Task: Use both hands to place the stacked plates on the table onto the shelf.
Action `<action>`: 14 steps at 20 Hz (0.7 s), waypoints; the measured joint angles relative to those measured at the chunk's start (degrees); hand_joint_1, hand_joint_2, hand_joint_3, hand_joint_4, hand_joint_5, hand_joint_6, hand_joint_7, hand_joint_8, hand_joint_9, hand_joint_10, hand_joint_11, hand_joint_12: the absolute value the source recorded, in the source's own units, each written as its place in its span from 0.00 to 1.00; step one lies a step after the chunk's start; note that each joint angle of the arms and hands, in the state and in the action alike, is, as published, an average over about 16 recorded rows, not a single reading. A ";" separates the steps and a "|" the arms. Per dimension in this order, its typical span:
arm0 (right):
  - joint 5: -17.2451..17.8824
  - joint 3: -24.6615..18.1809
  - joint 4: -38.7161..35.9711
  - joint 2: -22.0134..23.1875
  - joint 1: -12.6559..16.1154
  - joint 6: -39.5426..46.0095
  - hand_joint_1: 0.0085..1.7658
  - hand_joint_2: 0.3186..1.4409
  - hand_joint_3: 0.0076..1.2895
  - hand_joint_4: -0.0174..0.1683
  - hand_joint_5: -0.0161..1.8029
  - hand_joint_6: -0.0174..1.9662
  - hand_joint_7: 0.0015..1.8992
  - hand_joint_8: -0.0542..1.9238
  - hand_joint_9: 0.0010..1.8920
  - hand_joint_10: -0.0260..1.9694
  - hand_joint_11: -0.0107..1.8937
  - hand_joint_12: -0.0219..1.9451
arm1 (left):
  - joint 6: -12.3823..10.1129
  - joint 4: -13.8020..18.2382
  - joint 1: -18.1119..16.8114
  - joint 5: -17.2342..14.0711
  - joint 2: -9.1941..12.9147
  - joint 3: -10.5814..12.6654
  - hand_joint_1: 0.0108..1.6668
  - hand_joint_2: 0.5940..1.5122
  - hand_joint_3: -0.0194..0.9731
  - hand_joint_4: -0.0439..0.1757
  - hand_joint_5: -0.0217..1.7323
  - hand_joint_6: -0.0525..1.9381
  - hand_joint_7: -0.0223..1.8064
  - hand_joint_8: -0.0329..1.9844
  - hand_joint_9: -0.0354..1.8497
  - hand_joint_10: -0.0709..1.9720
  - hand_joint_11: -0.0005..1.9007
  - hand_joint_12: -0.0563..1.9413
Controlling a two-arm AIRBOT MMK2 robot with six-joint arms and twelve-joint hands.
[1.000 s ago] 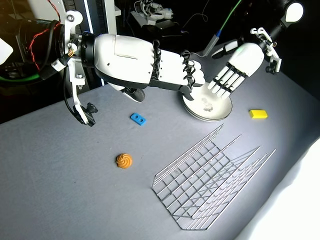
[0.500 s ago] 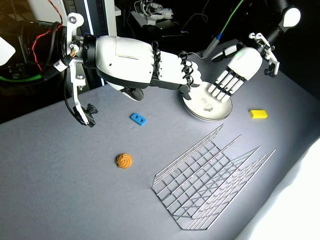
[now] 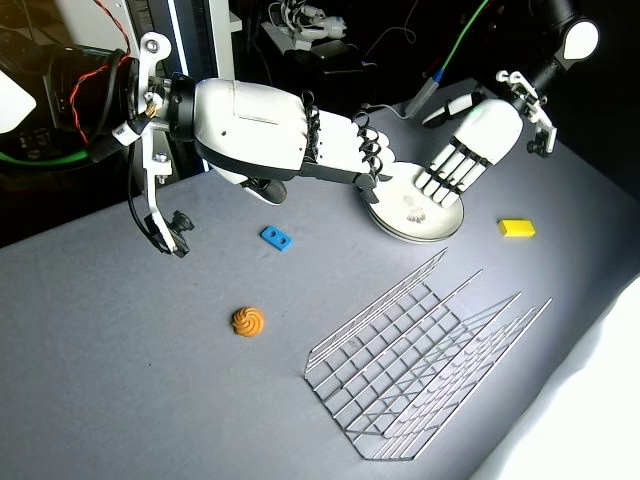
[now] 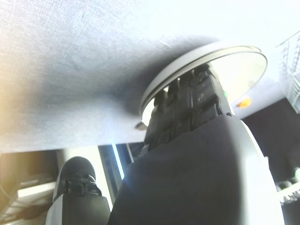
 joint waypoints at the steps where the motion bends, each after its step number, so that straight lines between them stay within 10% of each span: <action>1: -0.14 -0.01 -0.01 -0.32 0.04 -0.43 0.74 0.60 0.00 0.11 0.02 0.02 0.02 0.03 0.04 0.02 0.02 0.37 | -0.04 0.05 -0.20 0.23 -0.05 -0.39 0.00 0.48 0.06 0.19 0.02 0.02 0.02 0.01 0.03 0.04 0.01 0.02; 14: -5.21 3.80 0.21 -11.31 0.86 -6.85 0.77 0.60 0.00 0.11 0.03 0.02 0.03 0.03 0.05 0.02 0.02 0.38 | -1.67 -0.34 -4.44 5.28 -0.66 -8.59 0.00 0.49 0.05 0.19 0.02 0.04 0.02 0.02 0.03 0.04 0.01 0.03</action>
